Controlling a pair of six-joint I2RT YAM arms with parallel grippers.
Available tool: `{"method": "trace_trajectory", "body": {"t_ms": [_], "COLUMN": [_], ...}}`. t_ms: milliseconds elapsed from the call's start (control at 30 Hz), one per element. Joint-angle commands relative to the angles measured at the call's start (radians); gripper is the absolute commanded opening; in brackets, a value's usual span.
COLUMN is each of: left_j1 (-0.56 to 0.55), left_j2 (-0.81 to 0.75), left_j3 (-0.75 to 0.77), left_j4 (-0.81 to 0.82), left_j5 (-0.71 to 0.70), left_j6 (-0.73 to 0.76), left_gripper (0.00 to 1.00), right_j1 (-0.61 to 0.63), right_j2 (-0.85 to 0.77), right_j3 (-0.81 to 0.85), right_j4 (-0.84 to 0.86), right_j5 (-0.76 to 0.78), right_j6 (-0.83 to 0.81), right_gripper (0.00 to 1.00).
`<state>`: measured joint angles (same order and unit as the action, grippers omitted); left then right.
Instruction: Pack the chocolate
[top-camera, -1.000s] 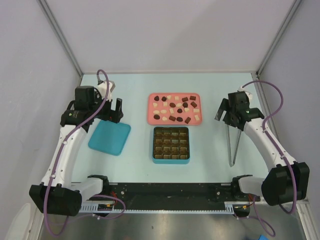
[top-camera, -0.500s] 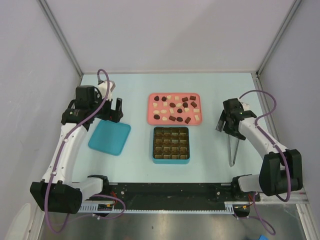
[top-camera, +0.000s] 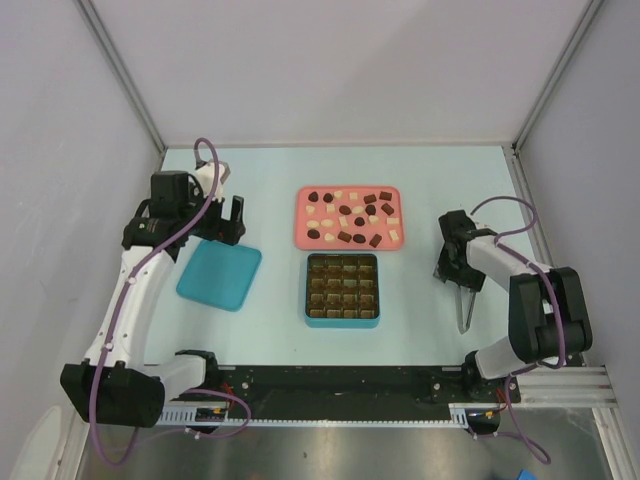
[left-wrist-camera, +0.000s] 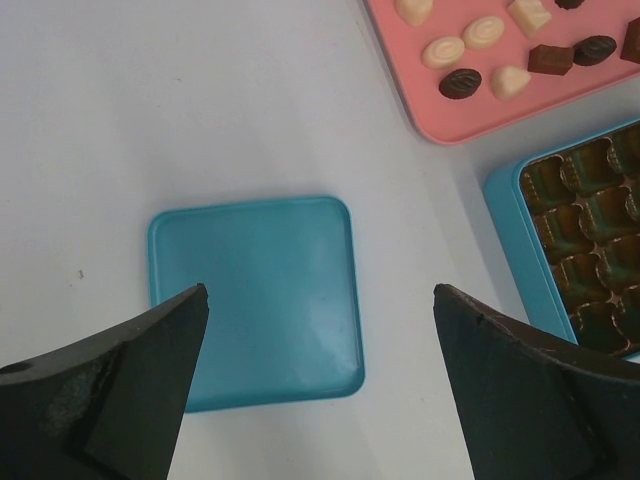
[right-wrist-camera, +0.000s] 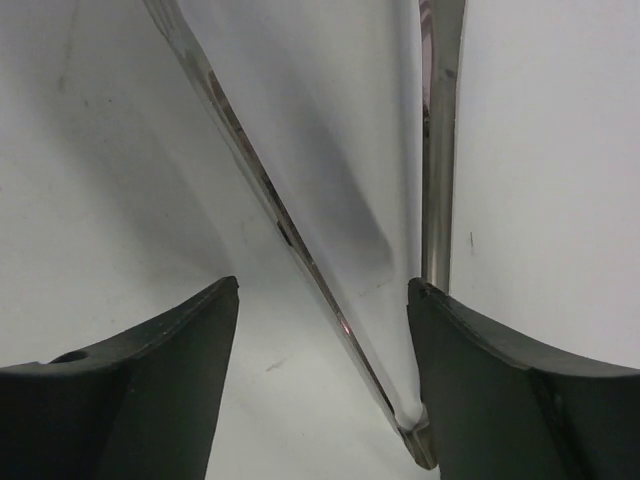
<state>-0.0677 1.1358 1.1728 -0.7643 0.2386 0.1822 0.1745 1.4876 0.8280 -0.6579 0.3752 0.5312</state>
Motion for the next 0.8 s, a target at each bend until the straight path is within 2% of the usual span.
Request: {"method": "trace_trajectory", "body": {"t_ms": [0,133,267,367,467,700,767], "left_j1": [0.012,0.014,0.016,0.017,0.017,0.019,0.019], "left_j2": [-0.033,-0.041,-0.048,-0.051,-0.059,-0.074,-0.073], "left_j3": [0.024,0.021,0.016,0.014,0.014,0.013,0.016], "left_j4": [0.023,0.022,0.023,0.022,0.019,0.008,0.007], "left_j5": [-0.022,-0.033,-0.032,-0.032,-0.033,-0.041,-0.041], "left_j6": [0.016,0.02,0.019,0.022,0.026,0.043,0.043], "left_gripper": [1.0,1.0,1.0,1.0,1.0,1.0,1.0], "right_j1": [-0.018,-0.038,-0.04,-0.03,-0.001,0.192,0.261], "right_j2": [0.022,0.043,0.036,0.026,0.005,-0.22,-0.253], "right_j3": [-0.013,-0.017,-0.017,-0.017,-0.018,0.019,0.046], "right_j4": [0.086,0.109,0.121,0.127,0.135,0.147,0.158], "right_j5": [-0.015,-0.054,-0.085,-0.105,-0.113,-0.085,-0.163], "right_j6": [0.006,-0.01,-0.016,-0.023,-0.046,-0.135,-0.172], "right_gripper": [0.7,0.54,0.27,0.12,0.02,0.0,0.0]}}
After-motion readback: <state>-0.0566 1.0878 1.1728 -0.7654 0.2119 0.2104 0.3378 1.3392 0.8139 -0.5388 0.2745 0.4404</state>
